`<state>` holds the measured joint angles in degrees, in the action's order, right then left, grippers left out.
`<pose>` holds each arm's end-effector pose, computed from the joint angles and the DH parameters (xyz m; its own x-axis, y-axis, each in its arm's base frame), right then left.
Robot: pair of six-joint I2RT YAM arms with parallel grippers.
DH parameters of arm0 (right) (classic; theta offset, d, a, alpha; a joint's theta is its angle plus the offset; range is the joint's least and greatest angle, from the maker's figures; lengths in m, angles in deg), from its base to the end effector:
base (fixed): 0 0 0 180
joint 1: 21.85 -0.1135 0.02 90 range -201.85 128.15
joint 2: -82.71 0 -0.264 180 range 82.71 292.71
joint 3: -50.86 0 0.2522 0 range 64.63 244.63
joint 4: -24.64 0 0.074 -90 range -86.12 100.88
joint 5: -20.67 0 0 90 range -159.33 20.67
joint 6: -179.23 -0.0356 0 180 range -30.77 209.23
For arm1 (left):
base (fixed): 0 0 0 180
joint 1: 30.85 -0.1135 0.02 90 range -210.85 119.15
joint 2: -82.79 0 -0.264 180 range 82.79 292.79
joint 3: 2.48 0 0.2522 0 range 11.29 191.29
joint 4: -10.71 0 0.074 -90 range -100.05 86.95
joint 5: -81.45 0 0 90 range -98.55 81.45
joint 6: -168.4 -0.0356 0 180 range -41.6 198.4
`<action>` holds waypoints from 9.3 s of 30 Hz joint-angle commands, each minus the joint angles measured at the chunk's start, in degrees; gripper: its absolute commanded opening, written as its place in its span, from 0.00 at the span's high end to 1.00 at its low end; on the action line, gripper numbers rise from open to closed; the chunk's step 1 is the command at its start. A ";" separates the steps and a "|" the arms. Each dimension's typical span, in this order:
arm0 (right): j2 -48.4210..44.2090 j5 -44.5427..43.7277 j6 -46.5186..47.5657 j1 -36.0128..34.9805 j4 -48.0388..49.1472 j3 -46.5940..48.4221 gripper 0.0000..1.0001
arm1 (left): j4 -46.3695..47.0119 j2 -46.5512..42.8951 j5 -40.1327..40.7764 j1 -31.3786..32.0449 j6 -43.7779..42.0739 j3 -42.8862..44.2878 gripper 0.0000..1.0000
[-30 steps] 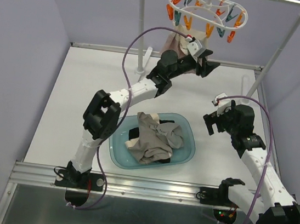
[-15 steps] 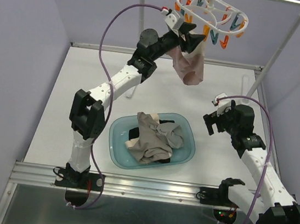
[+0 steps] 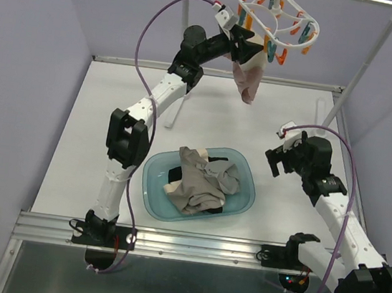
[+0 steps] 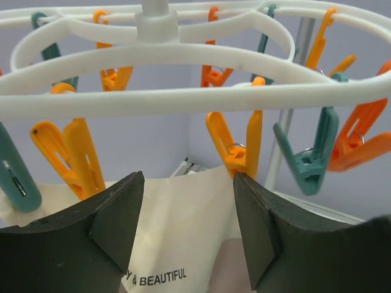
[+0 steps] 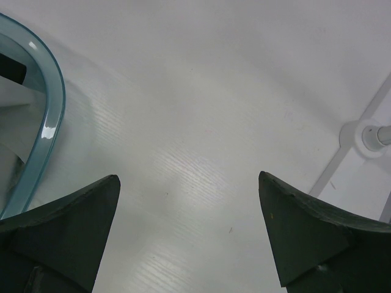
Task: Remove the underwear clipped to the hanger
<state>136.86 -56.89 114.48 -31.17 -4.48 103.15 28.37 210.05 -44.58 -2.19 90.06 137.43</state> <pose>0.2067 0.0417 0.2633 -0.3142 -0.4737 -0.8227 -0.5245 0.8090 -0.2654 0.4416 -0.2652 0.4307 0.2653 -0.3313 -0.9055 0.9058 0.4075 0.1163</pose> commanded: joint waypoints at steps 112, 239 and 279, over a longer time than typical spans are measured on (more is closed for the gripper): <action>7.27 6.98 10.24 0.53 17.52 -1.35 0.00 | 2.95 -0.26 14.76 13.87 -10.69 7.54 0.35; 44.20 56.54 -38.35 14.07 44.97 28.37 0.99 | 0.13 -40.35 5.63 -3.44 1.78 -43.19 0.01; 39.45 57.43 -39.23 13.98 44.62 25.55 0.99 | 3.65 -7.91 13.97 0.16 6.71 -7.76 0.28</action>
<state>178.94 -0.91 75.10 -17.40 38.52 129.33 28.54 202.75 -31.46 -2.34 96.25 125.89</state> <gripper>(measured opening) 0.026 0.730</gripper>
